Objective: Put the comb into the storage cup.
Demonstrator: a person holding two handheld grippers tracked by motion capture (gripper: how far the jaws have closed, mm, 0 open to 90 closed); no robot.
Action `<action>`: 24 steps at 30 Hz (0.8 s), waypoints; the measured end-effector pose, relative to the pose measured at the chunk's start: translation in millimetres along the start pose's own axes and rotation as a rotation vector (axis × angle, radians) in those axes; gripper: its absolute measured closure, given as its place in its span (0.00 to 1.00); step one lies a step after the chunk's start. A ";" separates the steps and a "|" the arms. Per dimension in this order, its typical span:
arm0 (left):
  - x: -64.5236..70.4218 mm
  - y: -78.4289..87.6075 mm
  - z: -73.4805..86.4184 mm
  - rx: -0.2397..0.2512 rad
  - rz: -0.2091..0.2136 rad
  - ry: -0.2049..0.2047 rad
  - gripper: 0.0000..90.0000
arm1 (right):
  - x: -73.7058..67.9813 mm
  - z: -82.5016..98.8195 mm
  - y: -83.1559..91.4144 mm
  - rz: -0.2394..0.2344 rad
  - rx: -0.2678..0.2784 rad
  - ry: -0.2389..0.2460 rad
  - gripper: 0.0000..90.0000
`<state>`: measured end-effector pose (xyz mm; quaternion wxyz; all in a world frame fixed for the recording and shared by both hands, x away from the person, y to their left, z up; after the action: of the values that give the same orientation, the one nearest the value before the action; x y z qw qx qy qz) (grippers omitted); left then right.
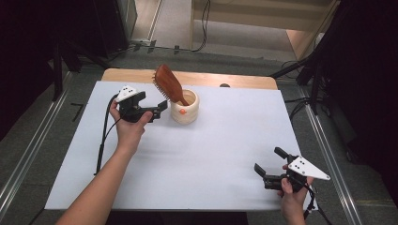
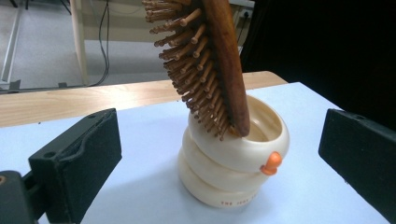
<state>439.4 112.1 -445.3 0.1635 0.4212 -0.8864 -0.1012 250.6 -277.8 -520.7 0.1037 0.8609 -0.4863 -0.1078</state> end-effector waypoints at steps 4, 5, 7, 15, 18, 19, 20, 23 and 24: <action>2.2 10.3 1.6 0.005 0.002 -0.022 0.00 | 0.1 0.0 0.1 0.001 0.001 -0.002 0.00; 2.9 12.6 2.0 0.008 0.003 -0.024 0.00 | 0.1 0.2 0.1 0.000 -0.001 -0.003 0.00; 4.2 17.4 2.8 0.013 0.006 -0.031 0.00 | 0.3 0.0 -0.1 0.000 0.001 0.002 0.00; 9.2 34.8 7.2 0.023 0.013 -0.053 0.00 | 0.0 -0.4 0.4 0.003 -0.001 0.005 0.00; 11.2 41.4 9.6 0.027 0.016 -0.058 0.00 | -0.2 -0.6 0.8 0.003 0.000 0.003 0.00; 11.7 43.7 10.3 0.030 0.020 -0.056 0.00 | -0.1 -0.7 0.9 0.005 0.001 0.004 0.00; 12.4 46.1 11.3 0.026 0.025 -0.056 0.00 | -0.3 -0.7 1.1 0.005 0.000 0.003 0.00; 14.7 53.1 12.4 0.031 0.031 -0.068 0.00 | -0.2 -1.1 1.0 0.004 0.003 0.006 0.00; 15.1 55.4 12.5 0.034 0.032 -0.066 0.00 | -0.1 -1.1 1.1 0.005 0.003 0.007 0.00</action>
<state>386.3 135.5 -436.3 0.1283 0.4059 -0.8996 -0.0973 249.9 -278.2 -519.3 0.1041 0.8602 -0.4883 -0.1038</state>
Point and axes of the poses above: each handheld gripper's, and its own axes: y roughly backward along the jaws, z roughly out of its underside, x roughly to its right, the point moved 7 cm from there along -y, roughly forward along the jaws
